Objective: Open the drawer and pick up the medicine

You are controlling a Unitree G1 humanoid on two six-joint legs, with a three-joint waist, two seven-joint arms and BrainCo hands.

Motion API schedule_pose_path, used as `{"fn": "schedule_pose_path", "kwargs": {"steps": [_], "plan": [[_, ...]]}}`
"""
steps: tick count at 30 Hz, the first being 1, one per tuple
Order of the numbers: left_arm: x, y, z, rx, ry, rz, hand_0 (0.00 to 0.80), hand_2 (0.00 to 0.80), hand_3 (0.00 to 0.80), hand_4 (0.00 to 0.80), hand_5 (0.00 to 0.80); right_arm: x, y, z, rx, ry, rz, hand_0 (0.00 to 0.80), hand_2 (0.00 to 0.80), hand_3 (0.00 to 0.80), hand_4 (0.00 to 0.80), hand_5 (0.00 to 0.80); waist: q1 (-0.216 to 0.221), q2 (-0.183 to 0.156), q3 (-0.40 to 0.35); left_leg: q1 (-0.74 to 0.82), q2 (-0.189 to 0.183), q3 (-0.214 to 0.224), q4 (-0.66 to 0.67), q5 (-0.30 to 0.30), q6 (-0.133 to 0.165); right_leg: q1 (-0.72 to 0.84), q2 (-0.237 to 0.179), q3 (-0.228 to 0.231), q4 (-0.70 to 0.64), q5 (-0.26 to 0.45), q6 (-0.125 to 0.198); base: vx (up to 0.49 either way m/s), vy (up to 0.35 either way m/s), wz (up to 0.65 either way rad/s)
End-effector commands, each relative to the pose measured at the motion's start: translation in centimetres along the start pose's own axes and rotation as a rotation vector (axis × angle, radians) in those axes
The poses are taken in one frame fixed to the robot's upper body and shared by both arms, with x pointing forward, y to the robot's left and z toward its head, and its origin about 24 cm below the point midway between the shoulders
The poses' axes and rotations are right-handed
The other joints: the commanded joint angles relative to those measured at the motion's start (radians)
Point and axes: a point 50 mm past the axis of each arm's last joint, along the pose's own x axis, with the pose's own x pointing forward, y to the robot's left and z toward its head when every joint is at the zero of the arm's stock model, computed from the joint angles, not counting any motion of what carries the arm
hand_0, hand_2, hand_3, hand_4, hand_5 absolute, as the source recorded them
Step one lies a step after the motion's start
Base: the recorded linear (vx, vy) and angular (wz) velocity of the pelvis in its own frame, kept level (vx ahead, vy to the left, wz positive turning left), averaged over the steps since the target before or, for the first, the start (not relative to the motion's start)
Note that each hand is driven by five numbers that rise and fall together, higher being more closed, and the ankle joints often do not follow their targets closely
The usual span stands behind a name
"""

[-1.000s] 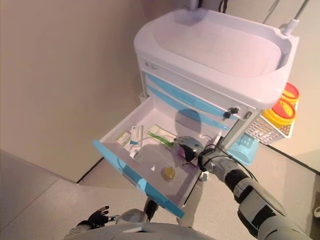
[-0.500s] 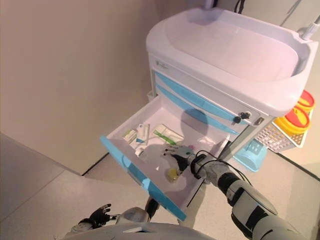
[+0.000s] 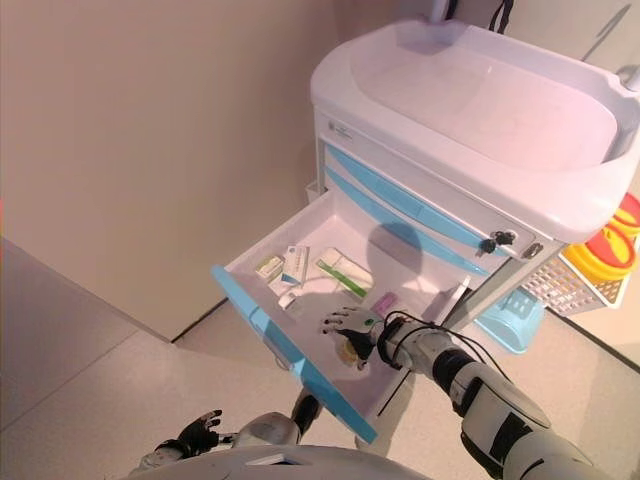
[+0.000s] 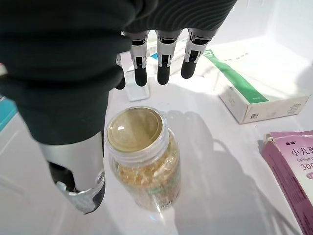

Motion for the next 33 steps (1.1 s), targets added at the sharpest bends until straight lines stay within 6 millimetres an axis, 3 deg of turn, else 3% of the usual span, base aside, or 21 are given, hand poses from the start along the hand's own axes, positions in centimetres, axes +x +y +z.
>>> {"fn": "schedule_pose_path", "kwargs": {"steps": [1,16,33], "plan": [[0.1,0.4,0.4,0.088,-0.010,-0.002,0.000,0.000,0.000,0.000,0.000,0.4,-0.5,0.6,-0.009,-0.037,-0.011,0.000,0.000,0.000,0.000,0.000,0.031,-0.027,-0.018,-0.013,-0.047,-0.003,0.019,-0.117,0.029,-0.073,-0.054,0.035,0.115,-0.051,0.030,0.000,0.000,0.00],[0.3,-0.1,0.5,0.079,-0.003,-0.008,0.000,0.000,0.000,0.000,0.000,-0.3,1.0,-1.2,0.045,0.187,-0.032,0.000,0.000,0.000,0.000,0.000,0.002,-0.017,-0.021,-0.012,-0.042,0.007,0.023,-0.118,0.026,-0.077,-0.053,0.048,0.116,-0.049,0.028,0.000,0.000,0.00],[0.3,-0.7,0.3,0.072,-0.004,-0.015,0.000,0.000,0.000,0.000,0.000,-0.4,0.9,-1.0,0.085,0.189,-0.076,0.000,0.000,0.000,0.000,0.000,-0.014,-0.007,-0.021,-0.001,-0.044,0.014,0.020,-0.121,0.029,-0.073,-0.057,0.056,0.116,-0.049,0.026,0.000,0.000,0.00]]}}
